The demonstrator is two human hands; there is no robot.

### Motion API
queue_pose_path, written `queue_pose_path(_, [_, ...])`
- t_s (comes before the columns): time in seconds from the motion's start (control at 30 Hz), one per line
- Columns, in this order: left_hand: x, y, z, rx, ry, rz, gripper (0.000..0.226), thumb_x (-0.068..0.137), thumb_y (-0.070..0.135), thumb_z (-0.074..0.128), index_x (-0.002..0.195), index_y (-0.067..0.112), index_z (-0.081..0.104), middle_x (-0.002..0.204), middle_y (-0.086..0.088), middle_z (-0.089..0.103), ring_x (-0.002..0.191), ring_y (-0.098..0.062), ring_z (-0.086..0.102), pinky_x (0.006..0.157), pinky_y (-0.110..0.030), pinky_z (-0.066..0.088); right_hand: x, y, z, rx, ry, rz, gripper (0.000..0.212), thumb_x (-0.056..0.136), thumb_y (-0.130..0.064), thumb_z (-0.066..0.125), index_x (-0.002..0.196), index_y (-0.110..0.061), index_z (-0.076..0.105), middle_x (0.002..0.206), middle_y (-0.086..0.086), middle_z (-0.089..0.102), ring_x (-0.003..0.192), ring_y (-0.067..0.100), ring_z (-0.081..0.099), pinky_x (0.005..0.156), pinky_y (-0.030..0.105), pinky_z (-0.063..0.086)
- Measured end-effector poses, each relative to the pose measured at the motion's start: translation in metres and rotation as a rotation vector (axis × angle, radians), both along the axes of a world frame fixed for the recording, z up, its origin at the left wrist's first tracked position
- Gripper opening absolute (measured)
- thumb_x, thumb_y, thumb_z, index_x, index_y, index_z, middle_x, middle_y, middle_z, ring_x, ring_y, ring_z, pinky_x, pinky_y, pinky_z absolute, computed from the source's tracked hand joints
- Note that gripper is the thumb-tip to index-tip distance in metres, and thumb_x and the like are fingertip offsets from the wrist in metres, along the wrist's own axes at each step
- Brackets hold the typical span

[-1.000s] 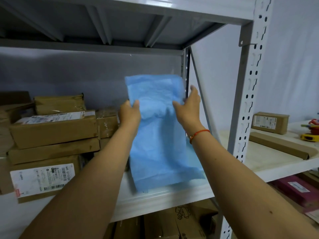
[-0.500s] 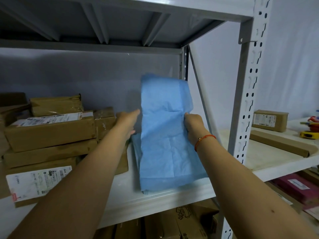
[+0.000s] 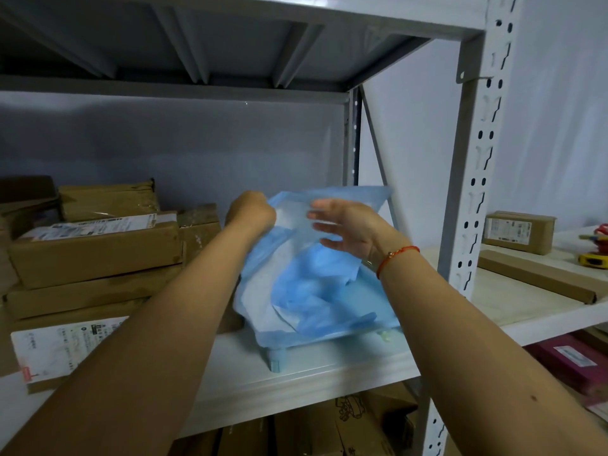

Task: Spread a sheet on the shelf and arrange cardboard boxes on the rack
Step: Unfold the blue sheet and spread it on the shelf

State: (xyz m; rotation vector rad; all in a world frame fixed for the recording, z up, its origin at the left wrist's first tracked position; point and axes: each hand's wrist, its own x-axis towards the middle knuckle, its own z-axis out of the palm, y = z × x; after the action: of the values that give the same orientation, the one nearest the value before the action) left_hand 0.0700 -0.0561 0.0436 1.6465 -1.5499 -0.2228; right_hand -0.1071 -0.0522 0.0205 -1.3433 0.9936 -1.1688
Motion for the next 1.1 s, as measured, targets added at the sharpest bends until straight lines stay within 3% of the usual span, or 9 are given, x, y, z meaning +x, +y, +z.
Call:
queue_pose_path(0.1, [0.012,-0.003,-0.003,0.022,-0.079,0.082,0.029,0.086,-0.002,0.048,0.11,-0.005,0.064,0.116,-0.025,0.063,0.11,-0.042,0.059,0.093,-0.042,0.048,-0.006,-0.011,-0.027,0.094,0.194,-0.197,0.015,0.095,-0.02,0.051,0.101,-0.016,0.064,0.103,0.006,0.061,0.092,0.02,0.054,0.075,0.028,0.043])
queue_pose_path(0.23, [0.016,-0.005,-0.006,0.011,-0.169,0.185,0.029,0.091,0.002,0.05,0.116,-0.001,0.066,0.124,-0.022,0.062,0.117,-0.04,0.056,0.095,-0.039,0.046,0.007,-0.027,-0.057,0.041,0.625,-0.167,0.008,0.093,-0.011,0.053,0.087,-0.013,0.058,0.094,0.01,0.06,0.073,0.019,0.051,0.062,0.026,0.041])
queue_pose_path(0.33, [0.014,-0.005,-0.008,0.025,-0.257,0.314,0.03,0.095,0.004,0.047,0.119,0.001,0.064,0.129,-0.021,0.06,0.119,-0.038,0.056,0.095,-0.04,0.047,0.033,-0.037,-0.071,-0.111,1.086,-0.159,0.039,0.096,-0.035,0.048,0.065,-0.012,0.046,0.074,0.006,0.055,0.082,0.022,0.048,0.068,0.03,0.035])
queue_pose_path(0.47, [0.01,-0.007,-0.006,0.042,-0.337,0.396,0.035,0.096,0.002,0.041,0.126,0.0,0.059,0.134,-0.021,0.056,0.122,-0.038,0.055,0.096,-0.041,0.046,0.062,-0.038,-0.086,-0.234,1.249,-0.186,0.059,0.076,-0.074,0.048,0.072,-0.016,0.054,0.081,0.002,0.062,0.086,0.026,0.059,0.079,0.036,0.044])
queue_pose_path(0.57, [0.01,-0.013,-0.005,0.083,-0.343,0.383,0.034,0.095,0.001,0.045,0.126,-0.001,0.059,0.134,-0.022,0.056,0.123,-0.038,0.054,0.098,-0.04,0.045,0.078,-0.039,-0.094,-0.259,1.347,-0.153,0.033,0.079,-0.05,0.058,0.073,-0.018,0.056,0.097,0.006,0.068,0.098,0.028,0.063,0.081,0.034,0.045])
queue_pose_path(0.63, [0.008,-0.015,-0.005,0.105,-0.355,0.342,0.033,0.092,-0.001,0.053,0.125,-0.004,0.059,0.132,-0.023,0.057,0.123,-0.037,0.054,0.098,-0.038,0.045,0.081,-0.042,-0.1,-0.275,1.412,-0.141,0.023,0.086,-0.031,0.057,0.097,-0.012,0.064,0.114,0.013,0.065,0.108,0.031,0.061,0.082,0.033,0.045])
queue_pose_path(0.8, [0.004,-0.022,-0.009,0.071,-0.409,0.222,0.031,0.092,0.001,0.05,0.119,-0.008,0.061,0.128,-0.025,0.059,0.124,-0.038,0.053,0.101,-0.035,0.043,0.067,-0.044,-0.096,-0.29,1.218,-0.389,0.029,0.09,-0.014,0.051,0.114,-0.001,0.061,0.12,0.02,0.063,0.113,0.037,0.058,0.089,0.036,0.046])
queue_pose_path(1.0, [-0.008,-0.037,-0.014,-0.097,-0.309,0.152,0.029,0.091,-0.003,0.044,0.118,-0.004,0.052,0.123,-0.028,0.058,0.116,-0.045,0.054,0.094,-0.044,0.042,0.03,-0.014,-0.055,-0.513,0.747,-0.701,0.016,0.092,-0.008,0.044,0.104,-0.002,0.052,0.101,0.022,0.064,0.092,0.042,0.059,0.069,0.037,0.037])
queue_pose_path(1.1, [-0.014,-0.049,-0.012,-0.174,-0.262,0.131,0.031,0.09,-0.005,0.044,0.121,-0.006,0.044,0.121,-0.032,0.057,0.113,-0.048,0.054,0.091,-0.047,0.043,0.023,0.008,-0.042,-0.687,0.663,-0.681,0.033,0.087,-0.002,0.043,0.12,-0.008,0.045,0.092,0.019,0.06,0.081,0.04,0.055,0.064,0.04,0.038])
